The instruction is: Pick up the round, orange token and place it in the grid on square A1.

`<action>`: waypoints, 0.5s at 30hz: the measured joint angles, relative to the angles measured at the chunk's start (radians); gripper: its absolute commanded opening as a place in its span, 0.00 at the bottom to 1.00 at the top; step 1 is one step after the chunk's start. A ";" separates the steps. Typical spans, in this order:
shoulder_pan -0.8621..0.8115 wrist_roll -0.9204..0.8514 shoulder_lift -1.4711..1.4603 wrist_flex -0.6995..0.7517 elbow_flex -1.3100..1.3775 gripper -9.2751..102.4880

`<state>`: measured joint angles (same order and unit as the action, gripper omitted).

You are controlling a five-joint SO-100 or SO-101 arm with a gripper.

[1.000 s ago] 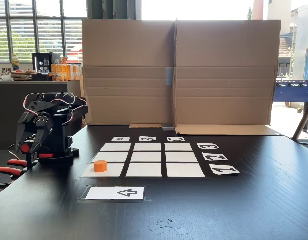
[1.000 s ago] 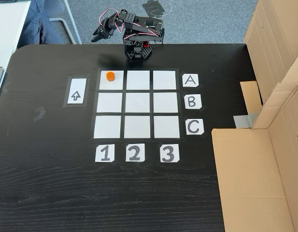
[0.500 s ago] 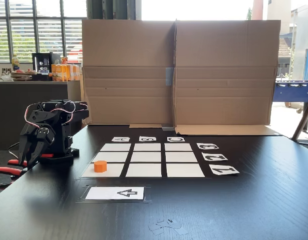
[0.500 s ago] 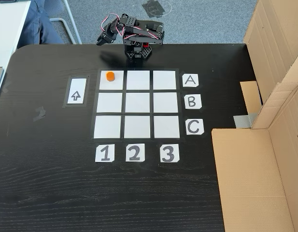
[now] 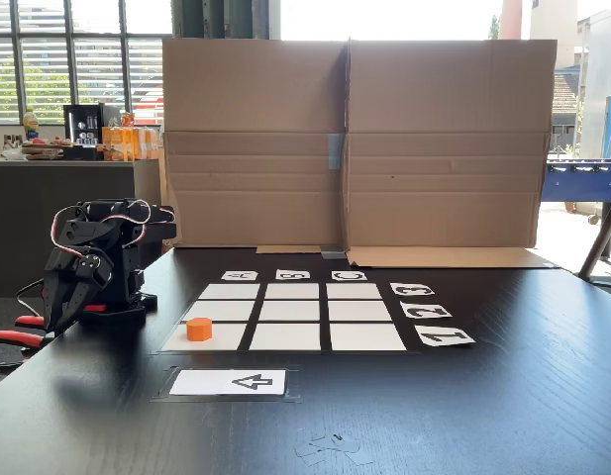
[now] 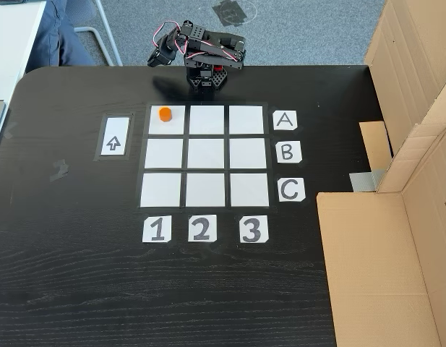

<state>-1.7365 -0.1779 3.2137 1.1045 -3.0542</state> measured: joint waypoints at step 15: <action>-0.002 0.000 0.040 0.018 -0.002 0.08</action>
<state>-1.7380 -0.1779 3.2536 1.1229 -3.0557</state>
